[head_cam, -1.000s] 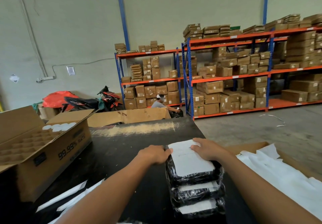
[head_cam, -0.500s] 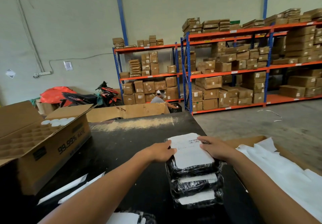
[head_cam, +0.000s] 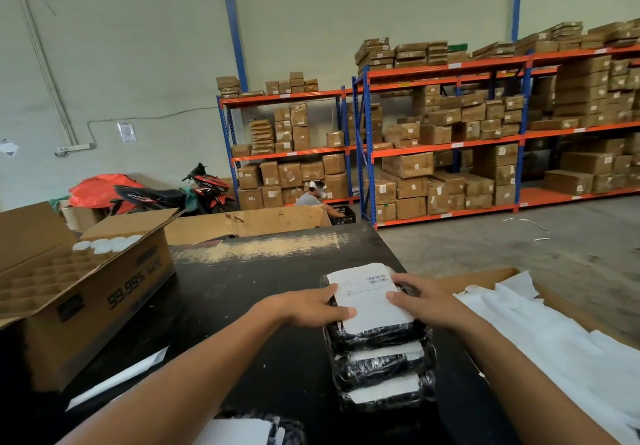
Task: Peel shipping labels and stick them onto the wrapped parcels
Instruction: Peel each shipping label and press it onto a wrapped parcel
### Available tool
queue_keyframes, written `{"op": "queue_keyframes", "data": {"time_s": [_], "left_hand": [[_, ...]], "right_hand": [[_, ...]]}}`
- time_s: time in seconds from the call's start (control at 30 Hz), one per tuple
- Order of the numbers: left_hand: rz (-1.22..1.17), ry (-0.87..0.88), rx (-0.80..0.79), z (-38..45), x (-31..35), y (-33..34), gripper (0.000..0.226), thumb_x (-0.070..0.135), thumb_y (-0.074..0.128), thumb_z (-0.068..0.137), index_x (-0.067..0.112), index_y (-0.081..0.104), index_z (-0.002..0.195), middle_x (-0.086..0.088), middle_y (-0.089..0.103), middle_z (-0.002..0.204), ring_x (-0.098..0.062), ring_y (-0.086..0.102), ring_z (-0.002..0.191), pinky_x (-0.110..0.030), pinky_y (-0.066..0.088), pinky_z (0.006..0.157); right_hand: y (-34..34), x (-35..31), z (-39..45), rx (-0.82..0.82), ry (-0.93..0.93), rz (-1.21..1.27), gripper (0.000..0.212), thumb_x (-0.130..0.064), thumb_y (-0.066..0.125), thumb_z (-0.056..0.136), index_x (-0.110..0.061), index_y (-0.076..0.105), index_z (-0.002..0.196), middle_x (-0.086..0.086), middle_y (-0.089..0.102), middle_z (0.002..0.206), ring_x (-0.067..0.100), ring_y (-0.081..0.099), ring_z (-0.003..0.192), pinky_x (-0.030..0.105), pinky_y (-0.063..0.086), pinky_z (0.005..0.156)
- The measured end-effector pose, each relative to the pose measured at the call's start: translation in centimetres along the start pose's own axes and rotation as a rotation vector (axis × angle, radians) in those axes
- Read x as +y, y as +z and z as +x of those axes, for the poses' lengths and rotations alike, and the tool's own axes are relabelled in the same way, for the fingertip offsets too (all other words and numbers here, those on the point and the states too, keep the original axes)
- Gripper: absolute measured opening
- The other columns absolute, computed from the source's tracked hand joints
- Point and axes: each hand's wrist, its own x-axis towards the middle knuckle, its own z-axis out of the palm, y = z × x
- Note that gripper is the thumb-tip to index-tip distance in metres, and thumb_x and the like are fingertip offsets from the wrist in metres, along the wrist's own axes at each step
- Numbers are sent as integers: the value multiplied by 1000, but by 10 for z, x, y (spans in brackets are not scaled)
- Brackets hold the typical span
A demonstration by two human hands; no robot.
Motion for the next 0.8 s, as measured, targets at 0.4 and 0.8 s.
{"op": "queue_keyframes", "data": {"time_s": [0.4,0.8], "left_hand": [[7,17,-30,0,-7,4,92,59,49,89,19,-3,154,3,6,162,-18,12,148,-33,9,119],[-2,65,-11,0,-15,12,86,56,50,91,26,0,154,5,8,162,-16,17,147,-33,11,121]], "right_hand": [[-3,18,-25,-16,-45,230,44,-22,65,87,-30,50,127,-14,51,124,2,49,109,15,38,88],[-5,18,-29,-48,-53,232,40,-22,66,86,-38,55,121,-14,53,131,0,53,110,20,43,91]]}}
